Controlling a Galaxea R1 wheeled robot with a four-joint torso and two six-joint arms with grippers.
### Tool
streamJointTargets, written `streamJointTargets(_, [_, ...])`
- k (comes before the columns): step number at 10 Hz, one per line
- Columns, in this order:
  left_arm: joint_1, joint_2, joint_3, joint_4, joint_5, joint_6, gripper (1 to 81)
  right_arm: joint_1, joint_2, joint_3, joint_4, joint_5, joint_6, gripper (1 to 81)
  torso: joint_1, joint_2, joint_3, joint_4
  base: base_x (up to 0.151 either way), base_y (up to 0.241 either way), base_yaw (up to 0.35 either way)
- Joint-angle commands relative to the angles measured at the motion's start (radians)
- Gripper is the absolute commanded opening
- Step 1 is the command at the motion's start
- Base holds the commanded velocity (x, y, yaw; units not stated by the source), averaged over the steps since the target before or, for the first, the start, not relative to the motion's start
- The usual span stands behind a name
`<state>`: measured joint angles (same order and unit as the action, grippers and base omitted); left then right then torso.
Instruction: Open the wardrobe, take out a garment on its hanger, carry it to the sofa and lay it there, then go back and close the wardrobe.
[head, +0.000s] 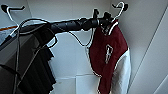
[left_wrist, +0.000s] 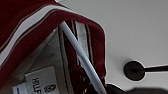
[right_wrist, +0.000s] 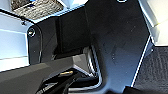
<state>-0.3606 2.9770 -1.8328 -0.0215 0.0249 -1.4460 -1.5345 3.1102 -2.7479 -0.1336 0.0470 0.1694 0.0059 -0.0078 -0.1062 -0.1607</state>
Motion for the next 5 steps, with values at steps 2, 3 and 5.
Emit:
streamJointTargets(2, [-0.220,-0.027,-0.019,0.054,-0.082,0.038,1.0,0.038,0.003,0.010,0.012,-0.050,0.002,81.1,0.000,0.000,-0.003,0.024,0.000,0.000,0.000])
streamJointTargets(3, [-0.215,-0.025,-0.019,0.054,-0.080,0.038,1.0,0.038,0.003,0.010,0.012,-0.050,0.002,81.1,0.000,0.000,-0.006,0.043,0.000,0.000,0.000])
streamJointTargets(5, [-0.212,-0.030,-0.017,0.054,-0.080,0.039,1.0,0.038,0.003,0.011,0.012,-0.049,0.002,81.1,0.000,0.000,-0.006,0.046,0.000,0.000,0.000])
